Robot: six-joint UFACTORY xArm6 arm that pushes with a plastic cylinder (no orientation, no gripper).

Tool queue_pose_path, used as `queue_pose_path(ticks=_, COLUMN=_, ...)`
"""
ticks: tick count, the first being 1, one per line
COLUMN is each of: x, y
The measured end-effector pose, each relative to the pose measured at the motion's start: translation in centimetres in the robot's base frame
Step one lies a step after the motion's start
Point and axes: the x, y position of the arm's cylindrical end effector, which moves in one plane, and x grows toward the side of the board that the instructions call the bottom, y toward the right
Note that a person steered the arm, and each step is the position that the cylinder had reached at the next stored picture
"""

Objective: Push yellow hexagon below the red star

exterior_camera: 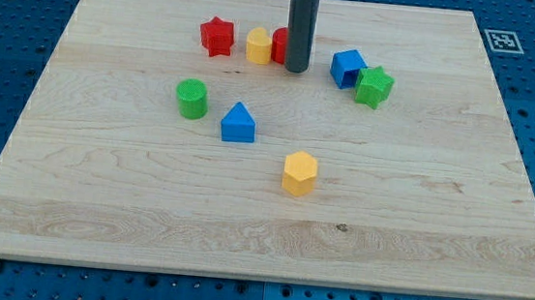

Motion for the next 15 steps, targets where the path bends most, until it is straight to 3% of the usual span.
queue_pose_path(ticks=1, x=0.7, y=0.0)
queue_pose_path(ticks=4, x=14.9, y=8.1)
queue_pose_path(ticks=5, x=20.8, y=8.1)
queue_pose_path(ticks=6, x=22.8, y=3.5)
queue_pose_path(ticks=7, x=22.8, y=-1.4)
queue_pose_path(ticks=9, x=21.7, y=-1.6)
queue_pose_path(ticks=15, x=17.9, y=2.9)
